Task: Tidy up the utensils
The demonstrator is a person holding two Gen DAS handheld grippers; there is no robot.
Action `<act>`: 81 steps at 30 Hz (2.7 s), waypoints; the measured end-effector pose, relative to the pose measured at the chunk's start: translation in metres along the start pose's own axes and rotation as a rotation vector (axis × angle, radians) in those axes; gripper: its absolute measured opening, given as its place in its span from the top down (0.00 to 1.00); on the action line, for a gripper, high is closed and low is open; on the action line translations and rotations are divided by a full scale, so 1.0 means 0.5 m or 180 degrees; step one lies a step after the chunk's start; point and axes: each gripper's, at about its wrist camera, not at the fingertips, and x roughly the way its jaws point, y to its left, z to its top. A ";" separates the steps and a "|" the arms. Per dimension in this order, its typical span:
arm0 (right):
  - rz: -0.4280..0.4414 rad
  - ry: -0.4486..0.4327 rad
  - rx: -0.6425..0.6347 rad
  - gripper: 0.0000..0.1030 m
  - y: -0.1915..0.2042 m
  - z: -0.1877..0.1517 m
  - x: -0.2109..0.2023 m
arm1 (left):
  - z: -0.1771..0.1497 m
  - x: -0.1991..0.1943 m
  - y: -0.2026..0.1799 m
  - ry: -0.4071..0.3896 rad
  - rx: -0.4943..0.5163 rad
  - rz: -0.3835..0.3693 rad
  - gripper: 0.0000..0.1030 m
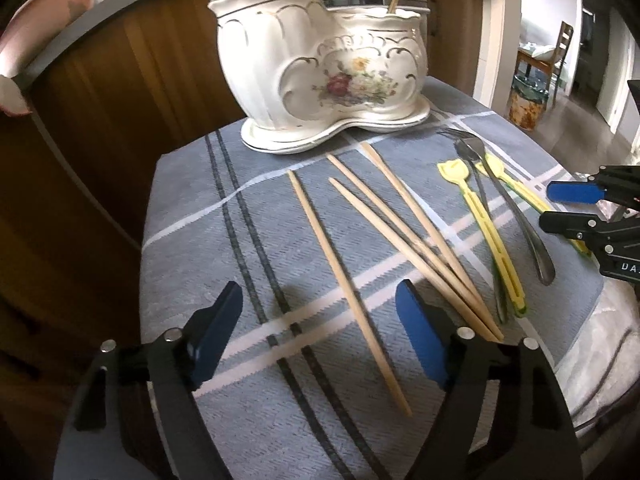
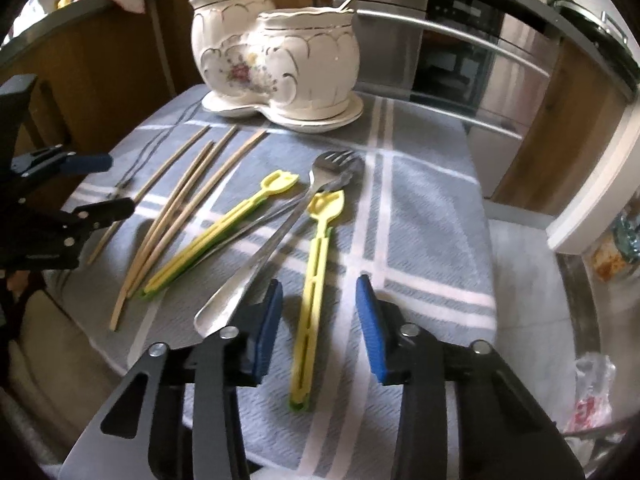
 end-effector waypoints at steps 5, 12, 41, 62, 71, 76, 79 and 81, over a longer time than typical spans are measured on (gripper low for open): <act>0.0075 0.0034 0.0036 0.68 -0.003 -0.002 0.004 | -0.003 0.011 -0.005 0.0090 -0.0026 -0.0055 0.28; 0.0092 0.0012 0.0131 0.81 -0.018 0.000 0.006 | -0.003 0.028 0.020 0.0153 -0.0248 -0.0237 0.32; 0.0072 -0.0192 0.0310 0.90 -0.045 0.003 -0.014 | 0.002 0.001 0.062 0.0012 -0.0305 -0.0473 0.95; 0.0152 -0.0583 0.0312 0.90 -0.036 0.023 -0.061 | 0.015 0.029 0.047 0.0319 -0.0125 -0.0385 0.95; 0.0218 -0.0894 0.0409 0.90 -0.043 0.058 -0.089 | 0.009 -0.028 0.069 -0.0185 -0.0294 -0.0581 0.95; 0.0255 -0.0983 0.0402 0.90 -0.036 0.079 -0.100 | 0.011 -0.069 0.087 -0.0472 -0.0375 -0.0781 0.95; 0.0290 -0.1055 0.0412 0.90 -0.033 0.091 -0.107 | 0.019 -0.104 0.103 -0.0706 -0.0484 -0.0996 0.95; 0.0325 -0.1111 0.0429 0.90 -0.032 0.103 -0.113 | 0.032 -0.129 0.120 -0.0909 -0.0634 -0.1182 0.95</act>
